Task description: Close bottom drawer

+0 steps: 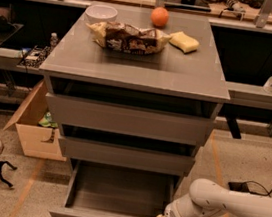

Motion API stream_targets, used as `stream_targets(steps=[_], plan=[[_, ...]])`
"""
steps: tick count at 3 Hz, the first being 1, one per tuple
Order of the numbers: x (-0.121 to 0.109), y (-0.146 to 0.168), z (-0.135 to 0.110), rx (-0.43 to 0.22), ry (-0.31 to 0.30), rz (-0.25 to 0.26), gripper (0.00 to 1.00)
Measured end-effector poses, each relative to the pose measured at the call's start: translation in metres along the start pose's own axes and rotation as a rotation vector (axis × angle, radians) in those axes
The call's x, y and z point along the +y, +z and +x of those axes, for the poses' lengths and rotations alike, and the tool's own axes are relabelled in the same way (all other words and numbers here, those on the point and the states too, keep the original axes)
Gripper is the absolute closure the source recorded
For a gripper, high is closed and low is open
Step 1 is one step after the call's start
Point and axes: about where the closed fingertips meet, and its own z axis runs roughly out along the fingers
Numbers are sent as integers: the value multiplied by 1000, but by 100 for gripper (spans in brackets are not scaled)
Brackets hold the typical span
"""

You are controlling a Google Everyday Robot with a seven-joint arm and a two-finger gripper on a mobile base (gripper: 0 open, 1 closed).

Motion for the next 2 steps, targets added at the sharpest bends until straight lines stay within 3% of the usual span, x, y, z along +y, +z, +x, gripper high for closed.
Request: stream_targets(steps=[2], plan=[[-54, 87, 31, 44, 164, -10, 85]])
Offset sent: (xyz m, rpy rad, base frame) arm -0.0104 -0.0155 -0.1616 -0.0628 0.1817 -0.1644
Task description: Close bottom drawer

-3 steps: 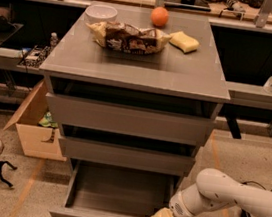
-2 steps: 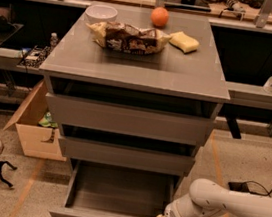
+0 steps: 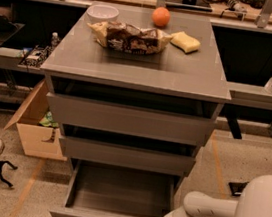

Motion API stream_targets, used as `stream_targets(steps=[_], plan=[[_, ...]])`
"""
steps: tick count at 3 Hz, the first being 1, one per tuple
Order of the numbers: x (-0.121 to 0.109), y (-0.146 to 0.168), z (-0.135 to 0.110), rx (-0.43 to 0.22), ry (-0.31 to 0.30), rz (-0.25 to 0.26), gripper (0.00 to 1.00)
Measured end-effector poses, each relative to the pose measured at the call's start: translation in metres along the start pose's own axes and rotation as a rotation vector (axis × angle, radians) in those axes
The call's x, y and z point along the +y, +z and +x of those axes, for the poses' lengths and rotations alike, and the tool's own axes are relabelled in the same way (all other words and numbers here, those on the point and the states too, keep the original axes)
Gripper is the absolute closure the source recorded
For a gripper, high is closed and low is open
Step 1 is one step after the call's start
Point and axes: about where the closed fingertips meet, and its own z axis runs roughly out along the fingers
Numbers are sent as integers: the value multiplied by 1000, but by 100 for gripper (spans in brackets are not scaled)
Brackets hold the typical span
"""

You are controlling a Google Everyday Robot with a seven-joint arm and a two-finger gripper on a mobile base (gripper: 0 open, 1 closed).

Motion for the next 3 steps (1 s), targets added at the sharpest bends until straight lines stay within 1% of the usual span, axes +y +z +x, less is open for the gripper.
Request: stream_targets(steps=[1, 2, 3], plan=[[-20, 32, 7, 9, 37, -16, 100], [-34, 59, 11, 5, 38, -18, 100], [-42, 78, 10, -26, 9, -11, 100]])
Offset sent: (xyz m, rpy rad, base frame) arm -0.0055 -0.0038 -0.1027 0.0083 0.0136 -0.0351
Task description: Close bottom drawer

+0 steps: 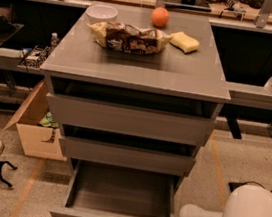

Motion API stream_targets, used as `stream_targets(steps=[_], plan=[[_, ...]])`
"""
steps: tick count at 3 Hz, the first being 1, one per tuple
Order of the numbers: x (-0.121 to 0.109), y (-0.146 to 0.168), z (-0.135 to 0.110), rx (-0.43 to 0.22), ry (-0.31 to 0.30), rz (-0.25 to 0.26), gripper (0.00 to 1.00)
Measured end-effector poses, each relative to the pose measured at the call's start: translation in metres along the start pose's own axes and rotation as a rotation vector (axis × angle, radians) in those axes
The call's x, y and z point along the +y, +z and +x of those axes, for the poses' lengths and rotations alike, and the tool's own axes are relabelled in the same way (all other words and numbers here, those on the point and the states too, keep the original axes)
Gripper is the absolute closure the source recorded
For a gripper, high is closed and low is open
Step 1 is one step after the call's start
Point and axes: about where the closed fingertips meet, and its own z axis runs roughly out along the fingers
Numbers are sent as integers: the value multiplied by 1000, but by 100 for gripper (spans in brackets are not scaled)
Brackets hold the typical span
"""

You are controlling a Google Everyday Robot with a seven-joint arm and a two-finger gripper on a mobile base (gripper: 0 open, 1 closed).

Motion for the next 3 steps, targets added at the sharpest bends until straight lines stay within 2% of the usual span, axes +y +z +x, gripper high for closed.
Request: stream_targets(steps=[3], plan=[[-16, 24, -38, -76, -134, 22, 100]])
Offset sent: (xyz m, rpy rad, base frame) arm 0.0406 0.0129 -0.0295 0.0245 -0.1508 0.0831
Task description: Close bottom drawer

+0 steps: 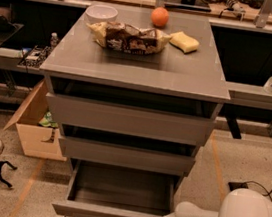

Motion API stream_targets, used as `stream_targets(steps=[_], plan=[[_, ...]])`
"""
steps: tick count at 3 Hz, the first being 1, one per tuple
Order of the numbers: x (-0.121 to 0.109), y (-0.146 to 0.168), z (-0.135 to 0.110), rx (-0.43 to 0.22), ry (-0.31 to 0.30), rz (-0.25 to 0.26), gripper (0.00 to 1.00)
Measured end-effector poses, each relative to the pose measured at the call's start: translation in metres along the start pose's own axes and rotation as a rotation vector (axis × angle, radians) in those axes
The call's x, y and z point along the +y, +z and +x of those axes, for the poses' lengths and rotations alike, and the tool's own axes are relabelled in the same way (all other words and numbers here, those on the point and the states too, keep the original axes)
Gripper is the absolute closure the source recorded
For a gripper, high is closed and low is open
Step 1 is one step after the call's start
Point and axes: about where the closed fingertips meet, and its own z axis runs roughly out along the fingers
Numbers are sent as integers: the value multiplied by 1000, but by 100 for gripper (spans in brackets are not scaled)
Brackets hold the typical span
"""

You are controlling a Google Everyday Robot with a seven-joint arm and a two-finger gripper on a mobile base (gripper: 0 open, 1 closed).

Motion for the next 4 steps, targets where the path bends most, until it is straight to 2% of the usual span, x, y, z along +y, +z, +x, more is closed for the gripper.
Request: stream_targets(steps=[1, 2, 3, 4], plan=[[-7, -3, -22, -39, -47, 26, 100], [-7, -2, -22, -38, -47, 26, 100], [-9, 14, -37, -35, -105, 24, 100], [-13, 25, -62, -80, -209, 40, 100]])
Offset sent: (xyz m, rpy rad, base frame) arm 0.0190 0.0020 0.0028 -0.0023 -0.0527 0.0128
